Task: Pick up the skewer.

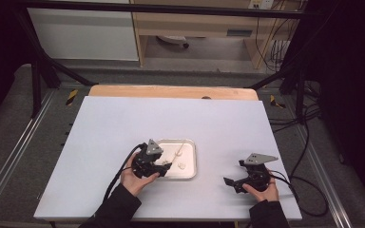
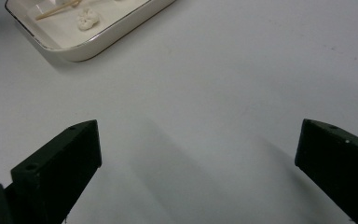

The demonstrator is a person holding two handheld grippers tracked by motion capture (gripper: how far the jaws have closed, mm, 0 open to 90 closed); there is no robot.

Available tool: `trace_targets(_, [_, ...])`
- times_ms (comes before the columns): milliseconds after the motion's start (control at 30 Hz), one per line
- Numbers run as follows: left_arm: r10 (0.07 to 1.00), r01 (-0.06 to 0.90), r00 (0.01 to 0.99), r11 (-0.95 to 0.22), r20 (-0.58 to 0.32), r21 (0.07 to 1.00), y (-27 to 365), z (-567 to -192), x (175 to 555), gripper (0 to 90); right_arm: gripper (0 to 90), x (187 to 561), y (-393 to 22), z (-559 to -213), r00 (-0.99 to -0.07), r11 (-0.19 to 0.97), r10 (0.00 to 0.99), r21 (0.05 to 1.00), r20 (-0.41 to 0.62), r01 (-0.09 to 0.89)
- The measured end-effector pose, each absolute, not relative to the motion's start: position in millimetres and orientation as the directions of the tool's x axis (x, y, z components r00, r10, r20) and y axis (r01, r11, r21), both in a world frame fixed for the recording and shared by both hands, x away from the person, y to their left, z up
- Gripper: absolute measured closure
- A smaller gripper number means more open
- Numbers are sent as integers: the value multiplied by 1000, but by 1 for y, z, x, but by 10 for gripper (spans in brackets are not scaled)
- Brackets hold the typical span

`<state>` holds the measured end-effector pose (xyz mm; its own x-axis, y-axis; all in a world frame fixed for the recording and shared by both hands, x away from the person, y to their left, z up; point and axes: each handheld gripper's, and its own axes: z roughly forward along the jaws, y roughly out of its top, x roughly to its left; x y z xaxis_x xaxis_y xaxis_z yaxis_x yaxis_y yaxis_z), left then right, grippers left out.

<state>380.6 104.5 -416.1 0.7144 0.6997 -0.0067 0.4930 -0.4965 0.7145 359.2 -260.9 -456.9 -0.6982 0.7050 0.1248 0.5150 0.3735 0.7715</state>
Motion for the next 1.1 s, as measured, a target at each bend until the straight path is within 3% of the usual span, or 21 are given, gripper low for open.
trace_targets(467, [722,521,691,-527,31,672,75,-429,401,703,9,359,-261,-457,-701,375,702,772,125,513])
trace_targets(833, [727,530,685,-536,41,657,67,-438,405,831,10,360,-260,-457,-701,375,701,771,127,515])
trace_targets(1100, [739,541,672,-524,37,658,63,-439,404,876,10,360,-261,-457,-703,376,700,771,127,514])
